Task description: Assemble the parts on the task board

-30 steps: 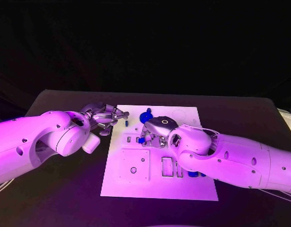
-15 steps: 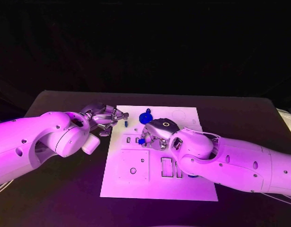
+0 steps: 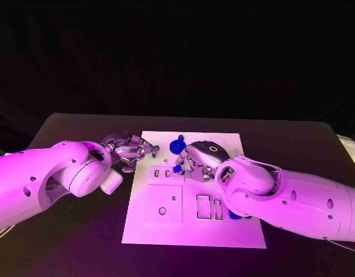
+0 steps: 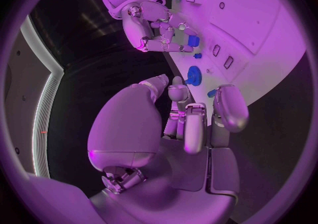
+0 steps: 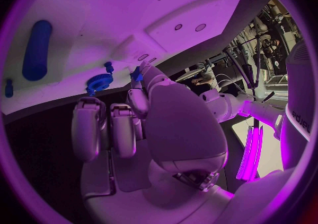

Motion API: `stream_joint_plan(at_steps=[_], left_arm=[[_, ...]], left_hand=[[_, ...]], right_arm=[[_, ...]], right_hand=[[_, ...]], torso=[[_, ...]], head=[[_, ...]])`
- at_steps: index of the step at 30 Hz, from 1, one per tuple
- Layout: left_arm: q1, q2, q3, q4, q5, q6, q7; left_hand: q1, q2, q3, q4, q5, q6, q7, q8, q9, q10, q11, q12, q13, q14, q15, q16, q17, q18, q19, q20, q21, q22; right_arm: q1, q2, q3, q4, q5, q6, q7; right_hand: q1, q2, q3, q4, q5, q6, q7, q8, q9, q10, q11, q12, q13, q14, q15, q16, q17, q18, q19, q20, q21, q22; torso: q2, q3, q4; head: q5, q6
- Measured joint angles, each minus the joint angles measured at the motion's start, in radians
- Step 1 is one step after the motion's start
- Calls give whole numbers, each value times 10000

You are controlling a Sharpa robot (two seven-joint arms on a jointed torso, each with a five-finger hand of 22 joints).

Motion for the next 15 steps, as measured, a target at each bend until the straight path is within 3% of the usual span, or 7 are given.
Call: stream_joint_plan(at_steps=[15], left_arm=[[-167,403,-7,-66,-1341,285,-842]], left_hand=[[62,-212,-652,47,0,177,-35,0,-217,166,-52,116,-10,0,0,167,-1,2,252,-39,339,492]], right_arm=[[50,-425,81,544,326,-214,24]], right_hand=[[-66,-69,32,20,-2,66,-66,1,3,116,-60,-65,-67,-18,-18,38,-2,0,0,0,3,11]], torso=[[18,0,13]], head=[[74,33]])
